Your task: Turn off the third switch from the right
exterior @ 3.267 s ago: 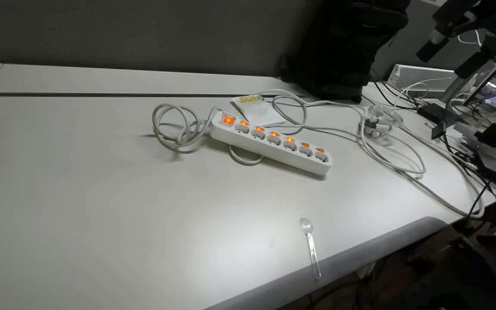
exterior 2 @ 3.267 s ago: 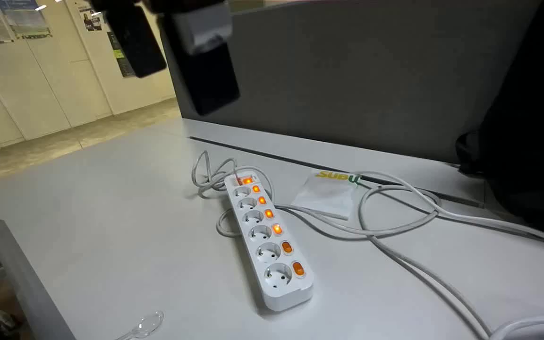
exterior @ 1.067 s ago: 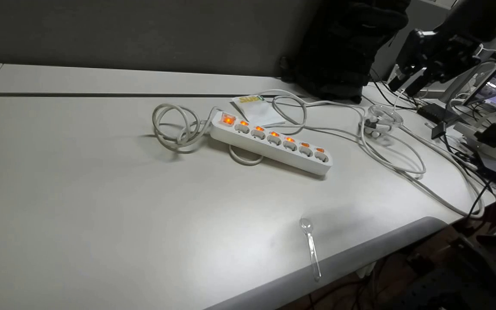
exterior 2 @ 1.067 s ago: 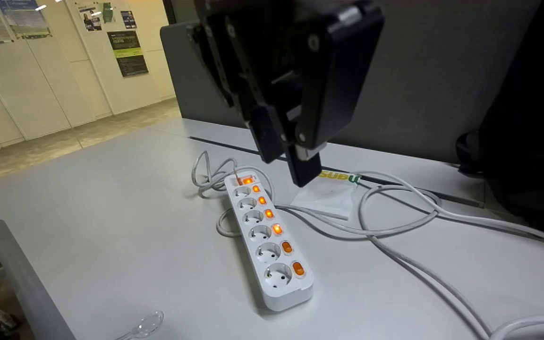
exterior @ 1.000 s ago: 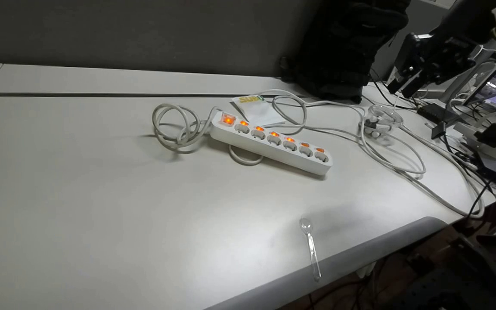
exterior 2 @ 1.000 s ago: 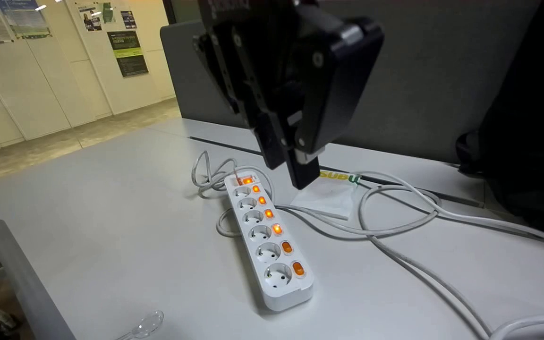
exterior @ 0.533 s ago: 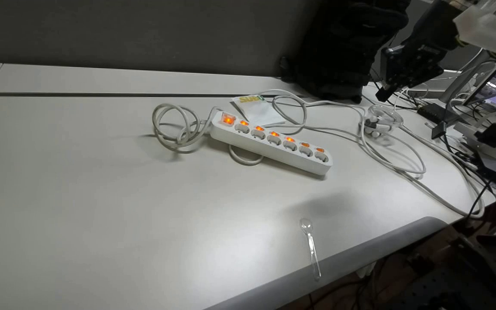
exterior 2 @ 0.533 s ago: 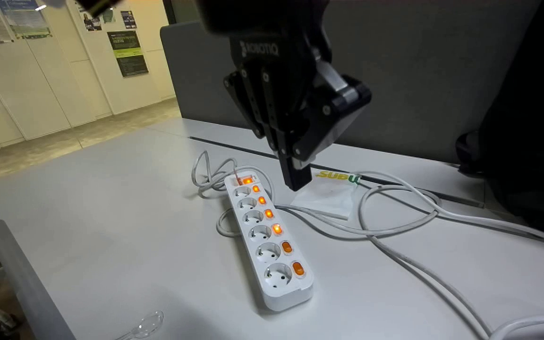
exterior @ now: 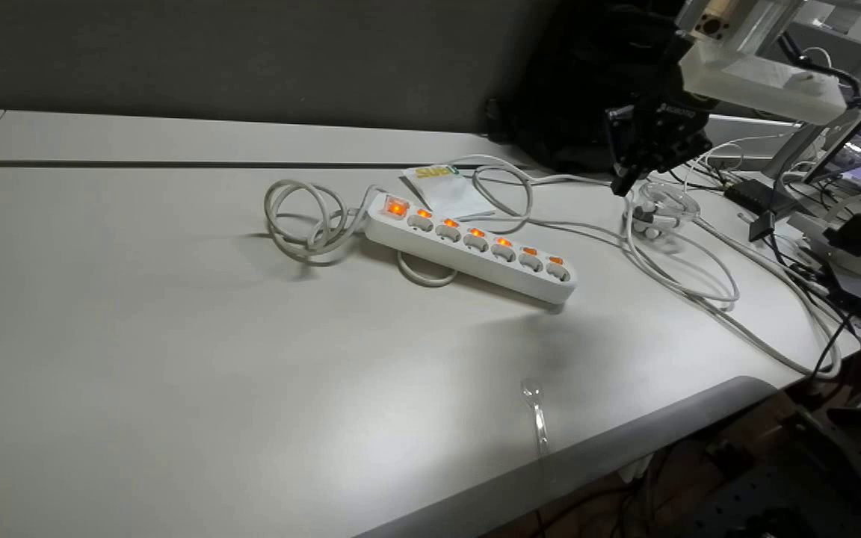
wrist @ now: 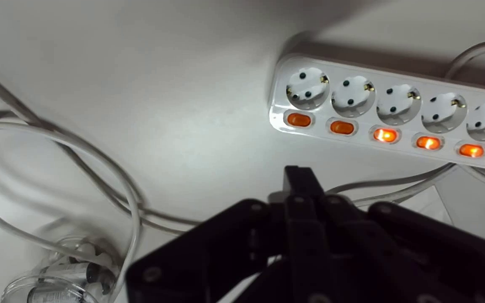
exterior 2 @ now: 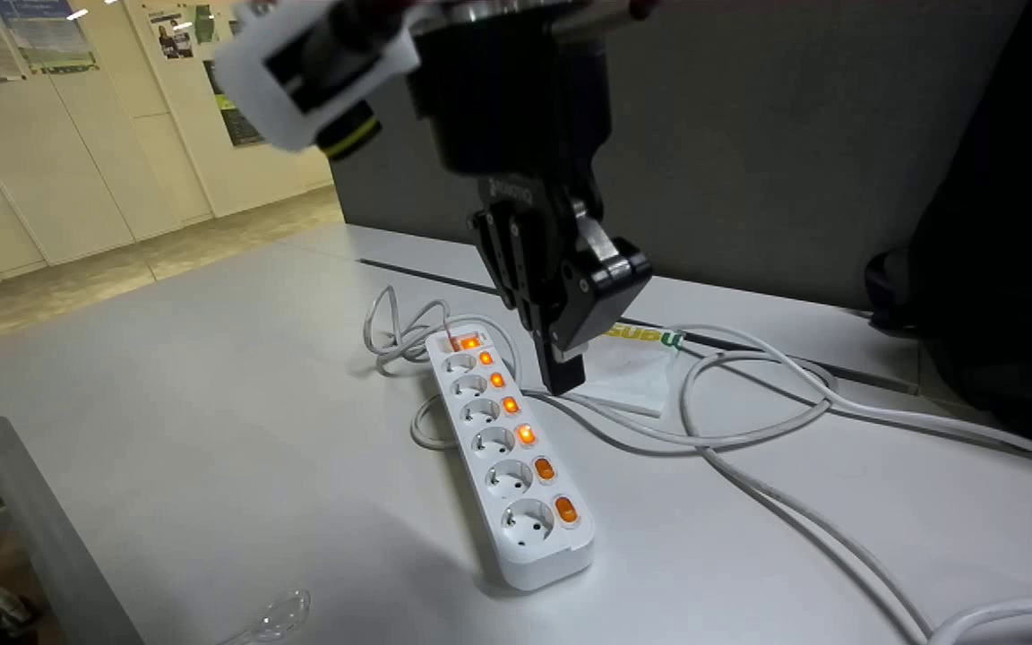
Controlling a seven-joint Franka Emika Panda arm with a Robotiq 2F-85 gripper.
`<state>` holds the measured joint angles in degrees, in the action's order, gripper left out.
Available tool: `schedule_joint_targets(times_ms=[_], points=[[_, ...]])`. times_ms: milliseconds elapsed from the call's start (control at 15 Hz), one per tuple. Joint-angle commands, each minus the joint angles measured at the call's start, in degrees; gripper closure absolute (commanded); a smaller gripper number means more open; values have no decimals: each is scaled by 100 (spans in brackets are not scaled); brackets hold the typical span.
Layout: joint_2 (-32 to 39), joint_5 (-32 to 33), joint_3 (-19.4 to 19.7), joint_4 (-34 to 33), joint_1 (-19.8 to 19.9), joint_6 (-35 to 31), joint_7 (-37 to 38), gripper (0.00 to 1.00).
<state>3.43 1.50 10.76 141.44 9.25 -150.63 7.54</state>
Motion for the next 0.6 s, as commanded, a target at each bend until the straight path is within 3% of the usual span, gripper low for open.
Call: schedule_joint_targets(times_ms=[0,333,400,533], points=[[515,201,-94,-483,-189,213,889,100],[964,-359,-308,-878,-416,701,969,100],[801,-201,-230,-580,-400,372,820,99],[924,-311,-285,-710,-450,502,820,99]])
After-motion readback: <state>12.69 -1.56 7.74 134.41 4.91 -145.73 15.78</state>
